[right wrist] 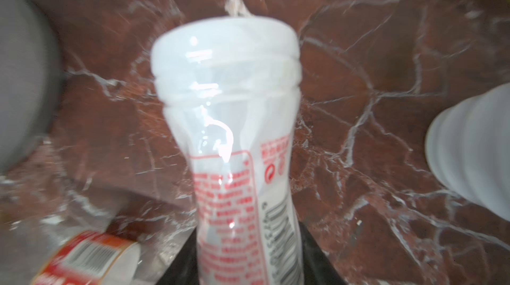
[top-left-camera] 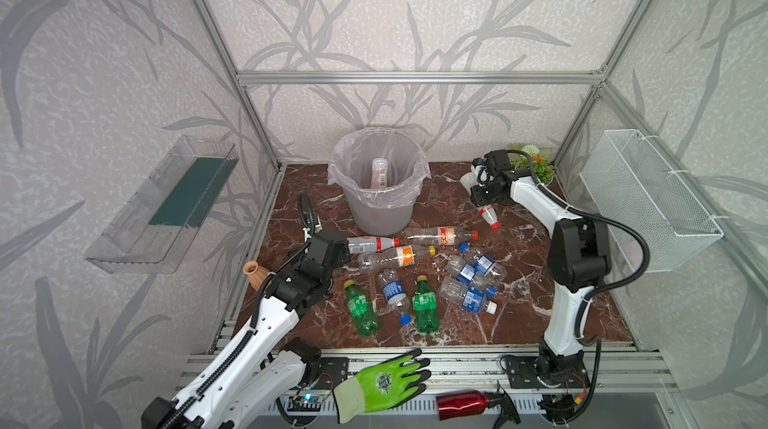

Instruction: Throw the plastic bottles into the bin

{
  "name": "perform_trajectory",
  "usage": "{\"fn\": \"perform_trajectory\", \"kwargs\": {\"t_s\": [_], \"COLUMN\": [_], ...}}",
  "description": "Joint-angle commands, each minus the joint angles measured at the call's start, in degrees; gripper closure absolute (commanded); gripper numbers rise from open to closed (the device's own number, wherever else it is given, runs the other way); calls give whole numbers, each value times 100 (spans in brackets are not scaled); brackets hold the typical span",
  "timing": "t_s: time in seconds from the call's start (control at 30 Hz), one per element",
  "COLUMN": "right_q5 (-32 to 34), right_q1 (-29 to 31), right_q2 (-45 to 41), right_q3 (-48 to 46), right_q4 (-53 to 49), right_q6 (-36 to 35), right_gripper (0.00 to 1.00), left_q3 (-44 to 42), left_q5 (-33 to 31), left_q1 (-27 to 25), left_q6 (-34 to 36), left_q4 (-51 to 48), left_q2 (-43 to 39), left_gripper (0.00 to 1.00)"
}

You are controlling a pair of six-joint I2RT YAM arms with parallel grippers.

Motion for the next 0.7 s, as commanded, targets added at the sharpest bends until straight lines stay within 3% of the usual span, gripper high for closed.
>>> {"fn": "perform_trajectory", "kwargs": {"t_s": [0.0,0.17,0.27,0.37,0.53,0.6,0.67], "right_q5": [-648,-1406,-1422,-1159,-969,-1138,-911], "right_q1": [-70,-44,110,604,1725,2124,2432], "right_q2": [-1348,-2662,-3106,-3179,-2176,-1342,-451], "right_q3": [-845,-1519,-1707,-1497,-464,424,1627], "right_q4": [1785,3591,4725,5225,4948,4107,2628], "right_q6": [814,2256,3029,3151,2824,2602,2022], "right_gripper": [54,49,47,45,44,42,35], "left_q3": [-87,-283,-306,-293,-232,-206,-145], "left_q5": [-612,-886,-879,-775,-527,-405,-319], "left_q1": [-21,-3,2,-1,7,6,0], "left_q6": [-536,-804,-891,-929,-934,-922,-882], "left_q4": [-111,-233,-328,-348,-254,-202,-169], "left_q2": [-261,-561,-567,-491,-325,-235,-131], "left_gripper": [1,1,1,1,1,1,1]}}
